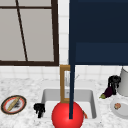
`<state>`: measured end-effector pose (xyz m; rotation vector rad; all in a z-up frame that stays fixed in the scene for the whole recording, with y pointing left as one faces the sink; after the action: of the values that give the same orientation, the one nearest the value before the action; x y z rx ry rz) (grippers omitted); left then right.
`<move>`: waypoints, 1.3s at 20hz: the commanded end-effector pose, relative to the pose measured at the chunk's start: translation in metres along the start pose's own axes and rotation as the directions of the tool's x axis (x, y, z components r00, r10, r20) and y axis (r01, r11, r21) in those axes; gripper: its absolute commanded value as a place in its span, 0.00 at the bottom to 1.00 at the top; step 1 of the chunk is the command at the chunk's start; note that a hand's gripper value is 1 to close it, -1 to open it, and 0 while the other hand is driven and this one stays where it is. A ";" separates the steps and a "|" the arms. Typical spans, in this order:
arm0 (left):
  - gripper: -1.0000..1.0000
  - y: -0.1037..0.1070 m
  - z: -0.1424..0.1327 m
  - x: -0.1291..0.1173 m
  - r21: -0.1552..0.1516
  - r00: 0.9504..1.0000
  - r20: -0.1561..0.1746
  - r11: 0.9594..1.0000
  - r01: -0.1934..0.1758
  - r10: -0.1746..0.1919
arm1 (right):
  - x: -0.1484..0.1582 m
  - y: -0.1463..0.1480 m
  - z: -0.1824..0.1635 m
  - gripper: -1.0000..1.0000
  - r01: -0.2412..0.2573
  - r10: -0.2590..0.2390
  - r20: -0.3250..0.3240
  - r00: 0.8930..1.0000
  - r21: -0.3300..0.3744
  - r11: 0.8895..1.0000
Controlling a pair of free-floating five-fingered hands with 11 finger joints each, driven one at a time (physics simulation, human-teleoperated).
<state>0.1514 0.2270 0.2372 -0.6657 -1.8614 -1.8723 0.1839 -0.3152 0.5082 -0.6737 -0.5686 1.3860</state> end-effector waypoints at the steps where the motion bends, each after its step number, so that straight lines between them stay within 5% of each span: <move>1: 0.50 0.000 0.000 0.000 0.000 1.000 0.000 1.000 0.000 0.000 | 0.012 -0.014 0.025 1.00 0.033 -0.033 -0.008 0.999 0.030 0.999; 26: 0.50 0.000 0.000 0.000 0.000 1.000 0.000 1.000 0.000 0.000 | 0.045 -0.121 0.152 1.00 0.069 -0.068 -0.014 0.998 0.072 0.995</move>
<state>0.1514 0.2270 0.2372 -0.6657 -1.8614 -1.8723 0.1615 -0.2619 0.6774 -0.6045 -0.5538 1.3906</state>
